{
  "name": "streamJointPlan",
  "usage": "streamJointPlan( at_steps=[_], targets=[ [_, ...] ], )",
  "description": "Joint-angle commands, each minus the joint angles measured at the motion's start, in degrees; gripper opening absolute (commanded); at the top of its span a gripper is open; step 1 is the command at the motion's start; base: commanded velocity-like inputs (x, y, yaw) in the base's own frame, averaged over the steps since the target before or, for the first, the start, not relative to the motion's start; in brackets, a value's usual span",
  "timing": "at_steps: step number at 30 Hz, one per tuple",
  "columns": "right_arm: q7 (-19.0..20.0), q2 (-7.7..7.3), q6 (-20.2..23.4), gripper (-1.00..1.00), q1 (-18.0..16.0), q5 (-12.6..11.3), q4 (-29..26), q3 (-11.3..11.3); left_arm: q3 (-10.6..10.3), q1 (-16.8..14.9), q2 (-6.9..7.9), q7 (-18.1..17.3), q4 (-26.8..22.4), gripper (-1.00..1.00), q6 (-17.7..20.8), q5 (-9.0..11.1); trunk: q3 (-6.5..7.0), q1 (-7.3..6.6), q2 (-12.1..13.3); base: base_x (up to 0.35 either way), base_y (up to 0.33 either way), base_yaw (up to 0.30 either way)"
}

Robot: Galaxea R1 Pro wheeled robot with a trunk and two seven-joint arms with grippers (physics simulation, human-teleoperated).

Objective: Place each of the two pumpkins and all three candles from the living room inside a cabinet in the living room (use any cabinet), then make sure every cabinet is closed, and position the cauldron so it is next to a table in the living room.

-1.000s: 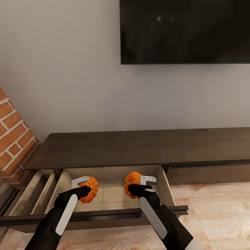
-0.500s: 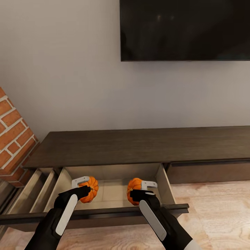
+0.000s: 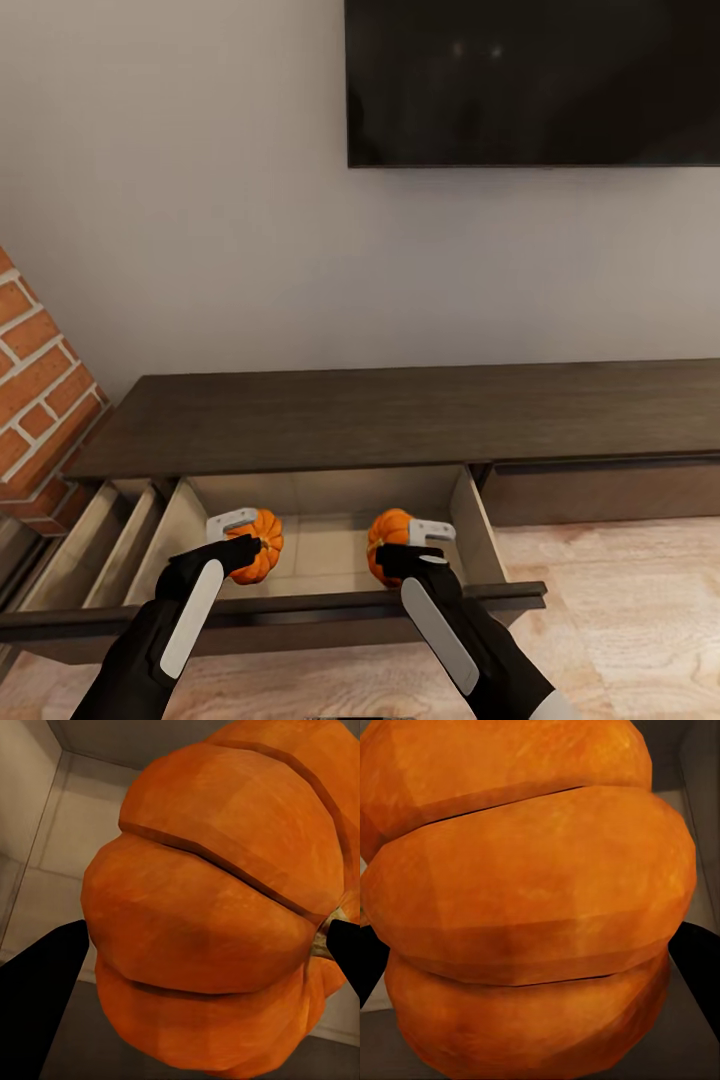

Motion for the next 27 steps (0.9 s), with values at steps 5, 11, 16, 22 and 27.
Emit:
streamJointPlan(
  at_steps=[5,11,16,22,27],
  targets=[
    [-0.51,-0.02,-0.81,-1.00,-0.05,-0.36,-0.05,0.18,-0.06,-0.03,0.01,0.51,-0.04,-1.00,0.10,0.53,-0.23,0.21,-0.44,0.000,0.000,0.000],
    [-0.52,-0.02,-1.01,-1.00,-0.04,-0.34,-0.05,0.19,-0.06,-0.03,0.01,0.51,-0.03,-1.00,0.10,0.58,-0.23,0.21,-0.44,0.001,0.000,0.000],
    [-0.52,-0.02,-1.03,-1.00,-0.04,-0.34,-0.05,0.19,-0.06,-0.03,0.01,0.51,-0.02,-1.00,0.10,0.52,-0.23,0.21,-0.44,0.118,0.000,0.000],
    [-0.52,-0.02,-1.03,-1.00,-0.05,-0.30,-0.05,0.19,-0.06,-0.01,0.01,0.51,-0.02,-1.00,0.10,0.57,-0.23,0.21,-0.44,0.023,0.000,0.000],
    [-0.52,-0.02,-1.03,-1.00,-0.05,-0.30,-0.03,0.19,-0.06,-0.02,0.01,0.51,-0.03,-1.00,0.10,0.47,-0.23,0.21,-0.44,0.147,0.000,0.000]
  ],
)
